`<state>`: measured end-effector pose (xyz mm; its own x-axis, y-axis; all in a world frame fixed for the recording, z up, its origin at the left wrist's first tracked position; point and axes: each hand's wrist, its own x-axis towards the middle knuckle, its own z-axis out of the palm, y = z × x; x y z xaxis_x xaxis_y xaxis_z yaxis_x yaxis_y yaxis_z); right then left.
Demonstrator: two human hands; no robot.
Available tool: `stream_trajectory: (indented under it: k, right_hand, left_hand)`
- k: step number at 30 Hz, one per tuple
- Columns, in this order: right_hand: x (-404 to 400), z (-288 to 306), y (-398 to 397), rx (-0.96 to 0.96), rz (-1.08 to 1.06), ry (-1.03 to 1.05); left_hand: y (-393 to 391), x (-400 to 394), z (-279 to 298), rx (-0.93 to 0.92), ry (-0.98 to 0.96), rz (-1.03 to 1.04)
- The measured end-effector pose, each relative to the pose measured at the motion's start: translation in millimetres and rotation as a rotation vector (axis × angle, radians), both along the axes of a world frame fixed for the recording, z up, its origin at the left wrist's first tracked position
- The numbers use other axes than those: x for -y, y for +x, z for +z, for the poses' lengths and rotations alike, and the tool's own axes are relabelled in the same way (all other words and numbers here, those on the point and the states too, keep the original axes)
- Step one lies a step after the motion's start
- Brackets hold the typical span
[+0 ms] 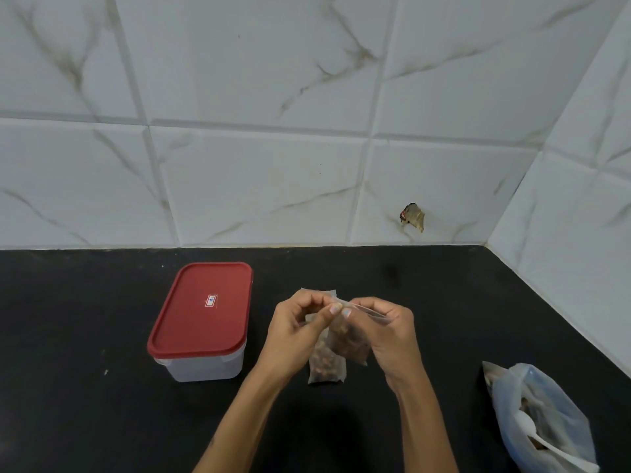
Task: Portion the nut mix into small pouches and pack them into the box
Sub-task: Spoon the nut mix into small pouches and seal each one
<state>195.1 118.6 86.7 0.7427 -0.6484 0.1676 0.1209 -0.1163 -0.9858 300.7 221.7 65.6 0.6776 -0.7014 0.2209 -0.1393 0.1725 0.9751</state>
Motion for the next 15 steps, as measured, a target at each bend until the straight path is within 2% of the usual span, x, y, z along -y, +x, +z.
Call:
stream_trajectory:
  k: [3, 11, 15]
  right_hand:
    - [0.0, -1.0, 4.3, -0.032, 0.015, -0.041]
    - [3.9, -5.2, 5.0, 0.024, -0.012, 0.041]
    - [9.7, -5.1, 4.0, 0.023, 0.036, 0.011]
  left_hand:
    - [1.6, 0.9, -1.9, 0.087, 0.026, 0.049]
    - [-0.7, 3.6, -2.9, -0.079, -0.067, 0.103]
    - [2.2, 3.3, -2.8, -0.142, -0.096, 0.075]
